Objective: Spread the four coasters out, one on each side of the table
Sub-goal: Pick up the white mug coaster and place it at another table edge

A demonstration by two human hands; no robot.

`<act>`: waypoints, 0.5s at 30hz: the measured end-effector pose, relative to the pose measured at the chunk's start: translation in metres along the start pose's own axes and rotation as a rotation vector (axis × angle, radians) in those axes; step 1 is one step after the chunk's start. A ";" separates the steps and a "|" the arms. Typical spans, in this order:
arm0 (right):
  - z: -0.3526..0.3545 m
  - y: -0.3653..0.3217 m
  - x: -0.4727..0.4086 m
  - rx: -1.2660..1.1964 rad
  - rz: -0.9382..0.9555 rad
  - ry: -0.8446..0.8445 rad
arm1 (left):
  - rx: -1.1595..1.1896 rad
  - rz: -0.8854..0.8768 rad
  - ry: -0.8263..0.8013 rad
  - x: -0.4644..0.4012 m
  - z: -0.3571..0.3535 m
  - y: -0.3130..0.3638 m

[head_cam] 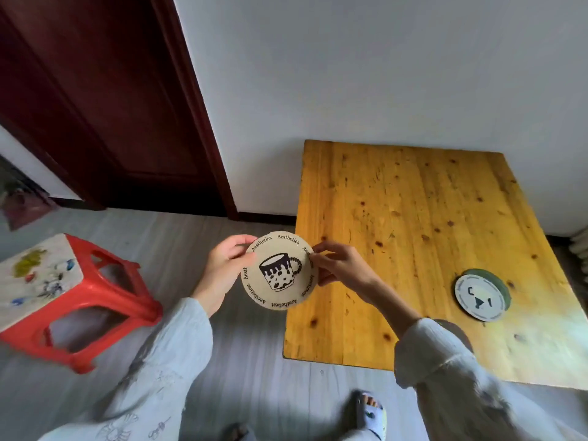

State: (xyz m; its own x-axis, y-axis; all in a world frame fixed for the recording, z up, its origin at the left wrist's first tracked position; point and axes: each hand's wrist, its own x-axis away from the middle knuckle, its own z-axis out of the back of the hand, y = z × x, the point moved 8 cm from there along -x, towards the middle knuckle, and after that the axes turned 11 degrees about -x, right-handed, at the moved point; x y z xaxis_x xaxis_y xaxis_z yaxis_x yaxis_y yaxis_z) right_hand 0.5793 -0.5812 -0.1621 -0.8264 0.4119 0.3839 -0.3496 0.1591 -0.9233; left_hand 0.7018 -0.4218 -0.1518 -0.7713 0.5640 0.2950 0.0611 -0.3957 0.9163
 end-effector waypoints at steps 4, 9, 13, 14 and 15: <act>-0.060 -0.002 -0.008 0.008 -0.003 -0.025 | -0.099 -0.039 -0.074 -0.014 0.057 -0.002; -0.074 -0.002 -0.028 -0.089 -0.029 0.066 | -0.140 -0.078 -0.169 -0.047 0.069 0.003; -0.061 -0.005 -0.054 -0.124 -0.038 0.158 | -0.194 -0.086 -0.273 -0.084 0.051 0.009; -0.056 -0.006 -0.063 -0.123 -0.040 0.173 | -0.207 -0.094 -0.294 -0.096 0.047 0.013; -0.050 -0.007 -0.072 -0.128 -0.044 0.185 | -0.221 -0.101 -0.313 -0.109 0.042 0.016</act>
State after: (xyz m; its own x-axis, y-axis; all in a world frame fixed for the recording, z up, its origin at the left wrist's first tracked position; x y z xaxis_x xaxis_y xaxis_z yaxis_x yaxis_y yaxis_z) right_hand 0.6633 -0.5667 -0.1839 -0.7124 0.5578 0.4260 -0.3151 0.2881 -0.9043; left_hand 0.8136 -0.4591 -0.1584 -0.5340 0.7882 0.3058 -0.1693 -0.4540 0.8748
